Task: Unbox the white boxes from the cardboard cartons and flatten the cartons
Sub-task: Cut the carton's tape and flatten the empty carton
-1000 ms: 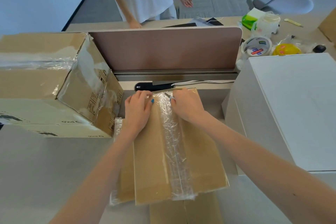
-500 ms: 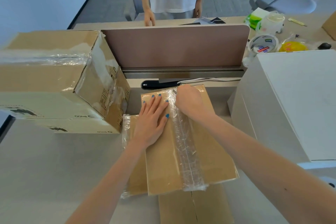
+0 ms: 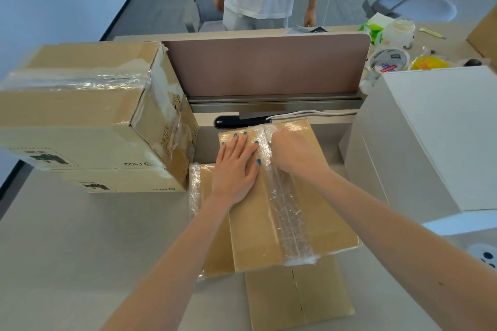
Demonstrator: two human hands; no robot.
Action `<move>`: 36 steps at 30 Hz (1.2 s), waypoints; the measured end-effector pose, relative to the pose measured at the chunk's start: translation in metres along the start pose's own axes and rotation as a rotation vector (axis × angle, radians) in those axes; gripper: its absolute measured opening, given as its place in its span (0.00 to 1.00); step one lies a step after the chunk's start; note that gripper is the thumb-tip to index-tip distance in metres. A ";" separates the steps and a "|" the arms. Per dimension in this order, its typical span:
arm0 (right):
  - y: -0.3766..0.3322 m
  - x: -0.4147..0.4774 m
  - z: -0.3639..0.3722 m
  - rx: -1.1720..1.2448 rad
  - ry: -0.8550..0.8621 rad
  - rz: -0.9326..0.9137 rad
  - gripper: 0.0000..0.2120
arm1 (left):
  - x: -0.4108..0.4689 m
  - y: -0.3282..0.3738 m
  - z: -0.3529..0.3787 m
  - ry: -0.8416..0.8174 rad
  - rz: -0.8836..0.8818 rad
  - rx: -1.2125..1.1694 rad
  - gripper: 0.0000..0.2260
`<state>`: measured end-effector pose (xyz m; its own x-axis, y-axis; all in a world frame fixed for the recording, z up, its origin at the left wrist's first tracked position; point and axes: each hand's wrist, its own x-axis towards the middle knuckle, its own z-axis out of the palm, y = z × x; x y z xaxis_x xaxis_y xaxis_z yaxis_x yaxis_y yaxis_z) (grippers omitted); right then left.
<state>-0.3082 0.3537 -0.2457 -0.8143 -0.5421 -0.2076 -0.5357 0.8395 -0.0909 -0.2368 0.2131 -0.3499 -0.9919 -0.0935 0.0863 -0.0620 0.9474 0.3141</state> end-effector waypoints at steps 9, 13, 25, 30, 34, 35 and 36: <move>-0.006 -0.069 0.002 0.088 -0.098 0.062 0.07 | 0.002 -0.002 -0.002 0.002 0.014 0.011 0.21; -0.009 -0.092 0.008 0.065 -0.094 0.069 0.04 | 0.004 -0.001 -0.001 -0.017 0.010 0.017 0.21; -0.004 -0.136 0.032 0.085 -0.191 0.138 0.15 | -0.002 0.005 -0.011 -0.153 0.032 0.115 0.24; 0.000 -0.138 0.043 0.156 -0.169 0.190 0.15 | -0.050 0.015 -0.014 -0.133 0.102 0.097 0.22; -0.001 -0.140 0.046 0.153 -0.152 0.204 0.14 | -0.099 0.033 -0.015 -0.163 0.146 0.071 0.26; -0.003 -0.141 0.047 0.143 -0.139 0.202 0.13 | -0.111 0.036 -0.016 -0.171 0.147 0.063 0.28; -0.003 -0.143 0.047 0.136 -0.126 0.200 0.10 | -0.120 0.040 -0.015 -0.181 0.147 0.062 0.30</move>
<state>-0.1797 0.4298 -0.2612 -0.8621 -0.3637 -0.3530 -0.3256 0.9311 -0.1642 -0.1183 0.2579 -0.3333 -0.9942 0.0976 -0.0459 0.0831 0.9642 0.2519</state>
